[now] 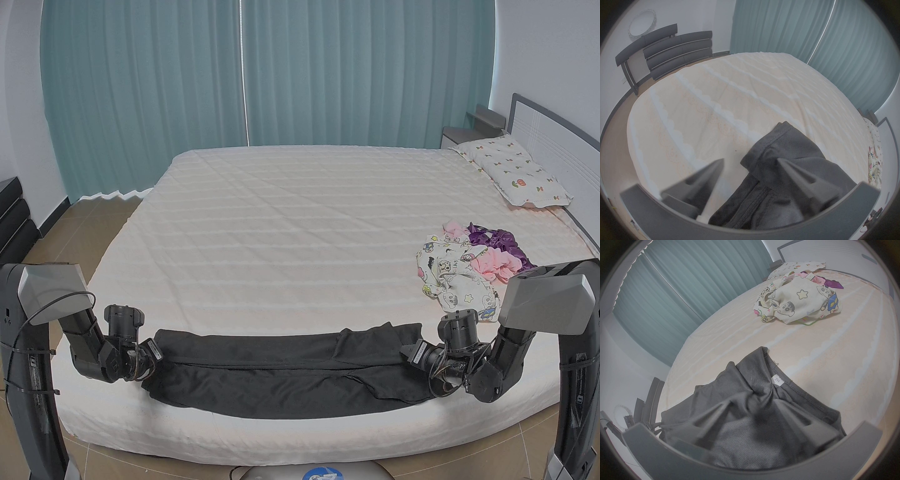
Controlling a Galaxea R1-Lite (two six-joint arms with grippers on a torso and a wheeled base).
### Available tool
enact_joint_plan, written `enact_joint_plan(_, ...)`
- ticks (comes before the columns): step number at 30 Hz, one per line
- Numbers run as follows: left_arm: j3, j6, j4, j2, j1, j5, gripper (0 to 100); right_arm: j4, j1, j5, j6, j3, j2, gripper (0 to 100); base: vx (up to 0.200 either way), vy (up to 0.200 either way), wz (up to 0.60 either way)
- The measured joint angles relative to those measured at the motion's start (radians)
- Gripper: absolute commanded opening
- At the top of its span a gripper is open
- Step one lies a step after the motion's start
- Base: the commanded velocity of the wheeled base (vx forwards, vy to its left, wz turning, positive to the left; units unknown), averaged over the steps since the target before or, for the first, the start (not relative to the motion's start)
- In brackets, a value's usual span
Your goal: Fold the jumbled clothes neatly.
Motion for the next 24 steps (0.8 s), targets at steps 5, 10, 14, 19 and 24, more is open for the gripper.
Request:
enact_joint_plan(5, 0.018, -0.002, 0.006, -0.031, 0.011, -0.001, 100, 0.002, -0.024, 0.009, 0.005, 0.011, -0.042, 100, 0.000, 0.000, 0.00)
enact_joint_plan(10, 0.027, -0.005, 0.013, -0.081, 0.056, -0.014, 100, 0.005, -0.060, 0.016, 0.011, 0.023, -0.087, 100, 0.000, 0.000, 0.00)
enact_joint_plan(14, 0.004, -0.010, 0.063, -0.125, 0.107, -0.096, 100, 0.002, -0.083, 0.050, 0.030, 0.024, -0.102, 100, 0.000, 0.000, 0.00)
enact_joint_plan(19, -0.094, -0.018, 0.180, -0.156, 0.133, -0.170, 100, -0.002, -0.093, 0.088, 0.071, 0.022, -0.101, 100, 0.000, 0.000, 0.00)
enact_joint_plan(24, -0.225, -0.012, 0.273, -0.156, 0.136, -0.270, 100, -0.004, -0.095, 0.112, 0.113, 0.020, -0.089, 100, 0.000, 0.000, 0.00)
